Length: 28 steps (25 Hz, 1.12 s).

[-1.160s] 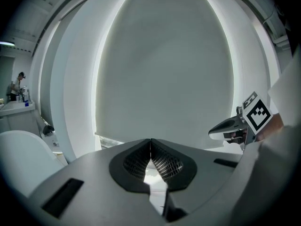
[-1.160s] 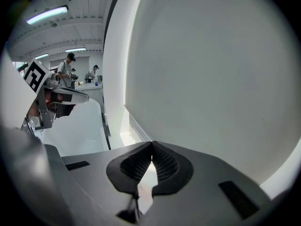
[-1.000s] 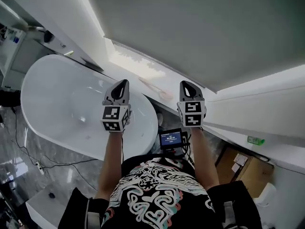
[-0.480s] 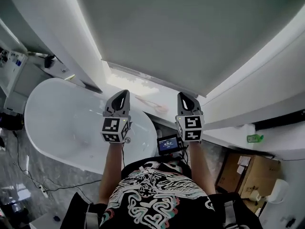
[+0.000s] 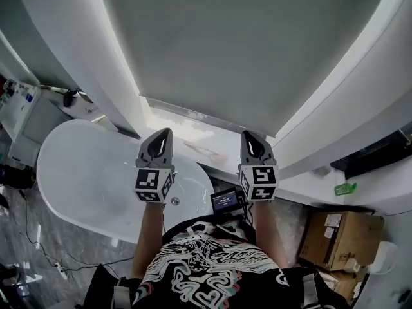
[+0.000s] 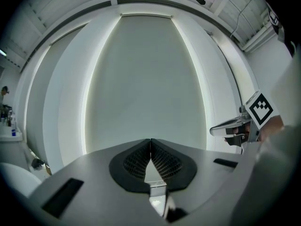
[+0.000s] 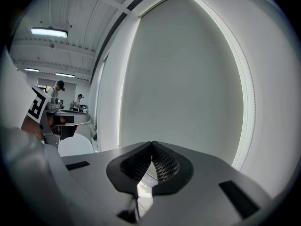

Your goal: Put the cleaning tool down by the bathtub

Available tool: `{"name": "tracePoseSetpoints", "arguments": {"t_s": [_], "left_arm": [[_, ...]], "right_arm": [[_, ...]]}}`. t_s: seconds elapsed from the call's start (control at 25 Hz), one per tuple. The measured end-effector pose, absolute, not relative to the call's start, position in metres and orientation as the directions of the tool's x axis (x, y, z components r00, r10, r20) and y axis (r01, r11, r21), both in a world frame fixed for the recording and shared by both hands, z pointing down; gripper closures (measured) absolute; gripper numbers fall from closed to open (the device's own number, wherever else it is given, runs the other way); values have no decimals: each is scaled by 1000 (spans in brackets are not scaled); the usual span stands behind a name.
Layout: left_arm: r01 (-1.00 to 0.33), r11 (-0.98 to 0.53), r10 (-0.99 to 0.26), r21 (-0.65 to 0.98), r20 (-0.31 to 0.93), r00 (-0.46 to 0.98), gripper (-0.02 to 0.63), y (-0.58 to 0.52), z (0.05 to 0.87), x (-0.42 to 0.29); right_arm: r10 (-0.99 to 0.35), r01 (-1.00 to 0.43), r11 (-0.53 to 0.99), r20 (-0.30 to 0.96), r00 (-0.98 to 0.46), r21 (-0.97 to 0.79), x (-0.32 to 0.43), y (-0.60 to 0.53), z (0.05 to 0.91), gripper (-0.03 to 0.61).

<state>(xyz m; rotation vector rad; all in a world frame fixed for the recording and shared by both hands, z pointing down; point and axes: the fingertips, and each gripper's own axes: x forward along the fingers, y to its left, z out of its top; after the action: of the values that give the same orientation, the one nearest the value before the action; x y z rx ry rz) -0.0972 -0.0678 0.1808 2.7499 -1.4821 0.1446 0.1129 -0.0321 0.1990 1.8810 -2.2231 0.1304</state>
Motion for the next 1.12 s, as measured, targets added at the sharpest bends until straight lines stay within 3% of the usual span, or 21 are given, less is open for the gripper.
{"name": "tracePoseSetpoints", "arguments": {"t_s": [0.24, 1.12], "left_arm": [[-846, -532, -845, -44, 83, 528, 597, -68, 179, -102], [-815, -573, -819, -87, 78, 568, 597, -59, 170, -82]], "right_arm": [[-973, -981, 169, 174, -149, 101, 114, -26, 180, 551], [-973, -981, 154, 191, -130, 117, 117, -12, 186, 551]]}}
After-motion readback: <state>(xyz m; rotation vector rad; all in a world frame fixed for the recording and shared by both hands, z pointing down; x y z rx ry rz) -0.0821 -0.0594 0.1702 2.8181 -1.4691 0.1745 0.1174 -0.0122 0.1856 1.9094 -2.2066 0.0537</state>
